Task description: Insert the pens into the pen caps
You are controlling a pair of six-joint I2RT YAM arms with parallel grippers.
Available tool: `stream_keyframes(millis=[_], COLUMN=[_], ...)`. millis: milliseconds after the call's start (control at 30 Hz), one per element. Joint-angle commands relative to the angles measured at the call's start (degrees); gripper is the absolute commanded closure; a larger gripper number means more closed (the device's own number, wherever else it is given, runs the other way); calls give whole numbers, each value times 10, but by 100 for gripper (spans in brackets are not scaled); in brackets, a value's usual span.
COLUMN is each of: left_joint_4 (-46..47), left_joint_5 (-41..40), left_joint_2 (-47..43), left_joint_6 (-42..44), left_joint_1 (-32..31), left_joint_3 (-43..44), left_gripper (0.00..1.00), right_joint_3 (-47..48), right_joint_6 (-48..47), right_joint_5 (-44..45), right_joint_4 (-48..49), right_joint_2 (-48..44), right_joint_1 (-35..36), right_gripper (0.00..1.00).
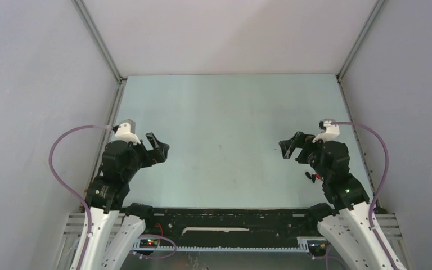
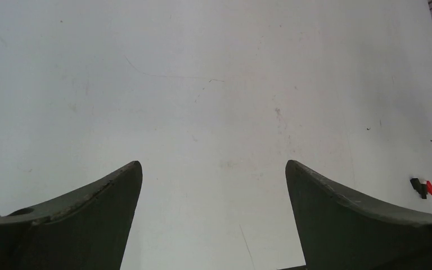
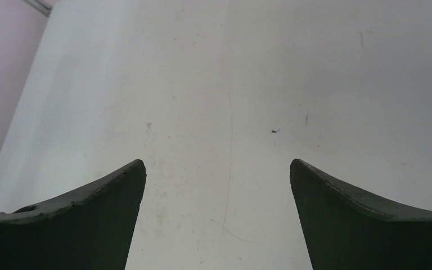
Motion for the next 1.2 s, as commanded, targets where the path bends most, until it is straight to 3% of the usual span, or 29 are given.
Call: stream_keyframes(millis=[0, 233, 567, 867, 1167], left_joint_4=[5, 4, 3, 3, 2], left_joint_5=[-4, -4, -26, -26, -29], left_joint_2=[-7, -8, -12, -11, 1], left_joint_6=[9, 9, 7, 7, 5], left_joint_1=[-3, -4, -4, -4, -6], left_joint_3=[-5, -6, -6, -5, -5], left_gripper=[0, 0, 0, 0, 0], right_joint_3=[46, 98, 145, 146, 123], right_joint_6=[25, 59, 56, 62, 72], right_joint_5=[88, 130, 165, 159, 170], right_joint_4=[-43, -141, -198, -208, -173], right_joint_2=[21, 99, 208, 279, 279], right_joint_1=[7, 20, 3, -112, -216], right_gripper=[0, 0, 0, 0, 0])
